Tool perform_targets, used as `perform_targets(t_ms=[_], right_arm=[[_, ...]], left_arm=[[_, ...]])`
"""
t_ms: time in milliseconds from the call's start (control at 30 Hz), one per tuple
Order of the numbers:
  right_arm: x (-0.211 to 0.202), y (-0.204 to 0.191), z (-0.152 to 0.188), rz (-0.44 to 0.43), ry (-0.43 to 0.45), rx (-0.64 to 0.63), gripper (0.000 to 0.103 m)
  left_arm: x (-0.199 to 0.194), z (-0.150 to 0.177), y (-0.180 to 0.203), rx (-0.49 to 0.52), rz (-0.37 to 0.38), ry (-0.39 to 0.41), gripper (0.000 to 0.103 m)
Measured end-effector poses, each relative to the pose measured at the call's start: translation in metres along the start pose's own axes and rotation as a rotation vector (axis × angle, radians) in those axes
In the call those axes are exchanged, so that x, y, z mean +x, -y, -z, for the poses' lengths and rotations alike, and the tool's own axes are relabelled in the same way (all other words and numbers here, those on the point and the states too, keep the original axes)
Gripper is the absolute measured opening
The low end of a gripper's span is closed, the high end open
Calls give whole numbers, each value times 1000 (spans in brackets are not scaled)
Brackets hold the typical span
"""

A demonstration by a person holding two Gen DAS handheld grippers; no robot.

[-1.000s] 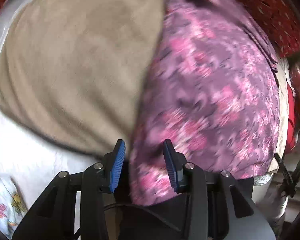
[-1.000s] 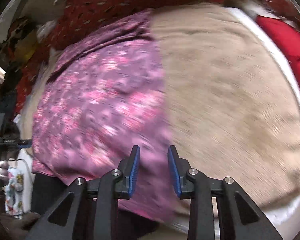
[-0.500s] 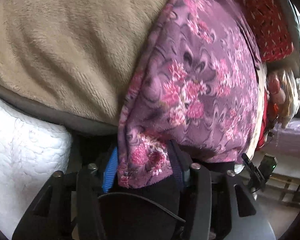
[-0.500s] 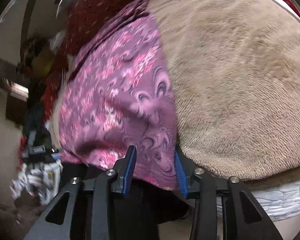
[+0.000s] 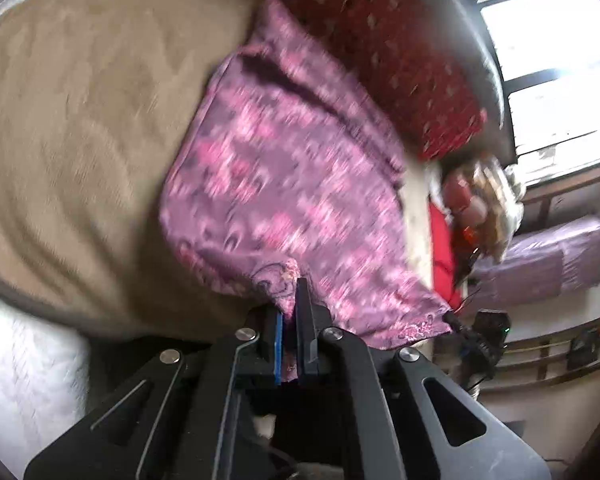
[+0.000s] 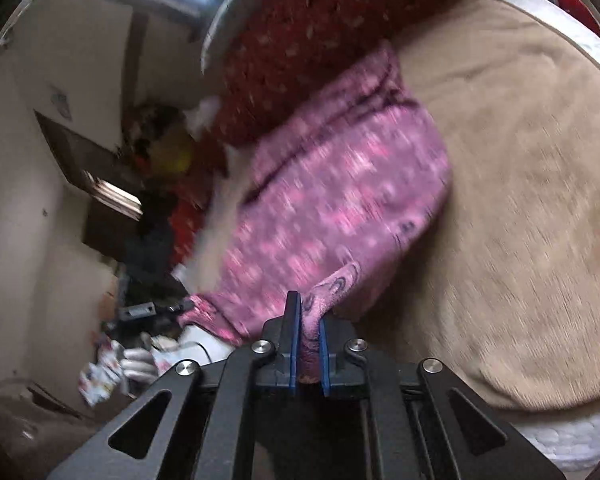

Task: Fold small clothes

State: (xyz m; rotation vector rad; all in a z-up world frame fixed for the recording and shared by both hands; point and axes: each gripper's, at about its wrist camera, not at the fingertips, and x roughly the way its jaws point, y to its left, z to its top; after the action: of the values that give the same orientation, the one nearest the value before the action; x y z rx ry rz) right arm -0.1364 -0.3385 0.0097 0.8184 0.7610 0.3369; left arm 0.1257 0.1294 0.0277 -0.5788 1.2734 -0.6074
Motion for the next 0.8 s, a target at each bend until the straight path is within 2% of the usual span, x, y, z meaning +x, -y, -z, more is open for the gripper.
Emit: perform_targets(t_ms=[133, 400, 800], right_arm=[[4, -2, -35, -51, 66, 39, 7], [38, 12, -114, -52, 145, 87, 8], [113, 61, -237, -90, 270, 216, 8]], left_arm=[[-6, -27, 1, 1, -3, 30, 2], [12, -106, 2, -70, -22, 98, 2], [66, -248, 21, -101, -58, 174, 2]])
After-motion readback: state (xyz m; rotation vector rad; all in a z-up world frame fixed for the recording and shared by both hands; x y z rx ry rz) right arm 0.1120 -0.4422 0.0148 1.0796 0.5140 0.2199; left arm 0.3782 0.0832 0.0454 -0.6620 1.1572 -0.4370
